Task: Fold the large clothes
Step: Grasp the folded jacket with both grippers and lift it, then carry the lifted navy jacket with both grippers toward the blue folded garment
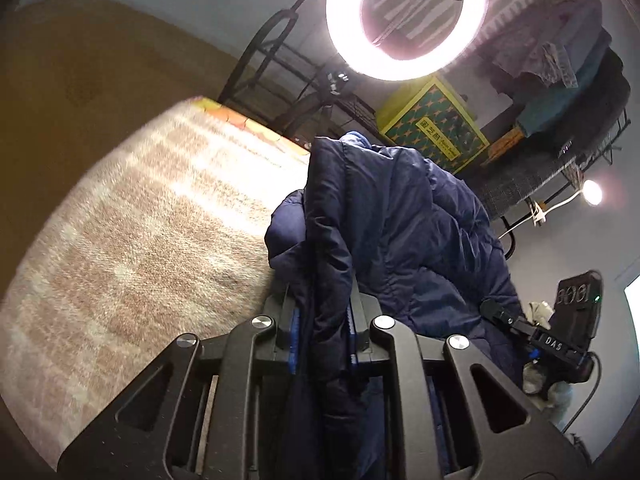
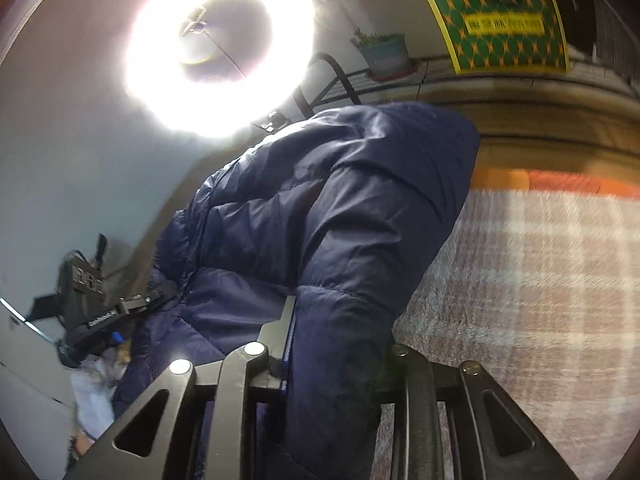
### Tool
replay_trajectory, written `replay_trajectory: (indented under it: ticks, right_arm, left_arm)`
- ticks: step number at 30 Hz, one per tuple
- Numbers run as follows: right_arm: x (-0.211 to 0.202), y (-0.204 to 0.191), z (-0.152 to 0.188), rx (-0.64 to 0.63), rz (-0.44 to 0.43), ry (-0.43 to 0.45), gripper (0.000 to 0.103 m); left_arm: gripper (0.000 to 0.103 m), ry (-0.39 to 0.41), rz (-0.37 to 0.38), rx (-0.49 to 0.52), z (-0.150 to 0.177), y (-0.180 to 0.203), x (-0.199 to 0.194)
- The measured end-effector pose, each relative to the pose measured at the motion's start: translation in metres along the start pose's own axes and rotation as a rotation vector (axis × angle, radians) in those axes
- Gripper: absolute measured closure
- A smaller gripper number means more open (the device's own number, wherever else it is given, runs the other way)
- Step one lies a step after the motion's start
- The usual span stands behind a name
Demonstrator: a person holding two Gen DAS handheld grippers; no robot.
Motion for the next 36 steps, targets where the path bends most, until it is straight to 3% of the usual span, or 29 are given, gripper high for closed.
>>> replay_trajectory:
  ticks: [8, 15, 27, 36]
  right_arm:
    - [-0.043, -0.022, 0.003, -0.050, 0.079, 0.008, 0.083]
    - [-0.104, -0.043, 0.010, -0.102, 0.140, 0.026, 0.084]
    - [-0.243, -0.079, 0.046, -0.129, 0.169, 0.123, 0.084]
    - [-0.344, -0.091, 0.091, -0.141, 0.205, 0.187, 0.084]
  left_arm:
    - [0.092, 0.038, 0.025, 0.046, 0.024, 0.033, -0.039]
    - [0.092, 0.013, 0.081, 0.016, 0.057, 0.060, -0.075]
    - [0.093, 0.019, 0.101, 0.132, 0.118, 0.148, -0.173]
    - [0.093, 0.008, 0.140, 0.221, 0.184, 0.213, -0.229]
Point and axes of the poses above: each gripper's, at about its wrist camera, not at the fingertips, and x roughly the way its jaws point, y to its right, z to its underside, the point moved 2 cm from there along x, roughly the way its jaws point, and after that the axes turned 13 degrees about -x, right-handed, at the moved point
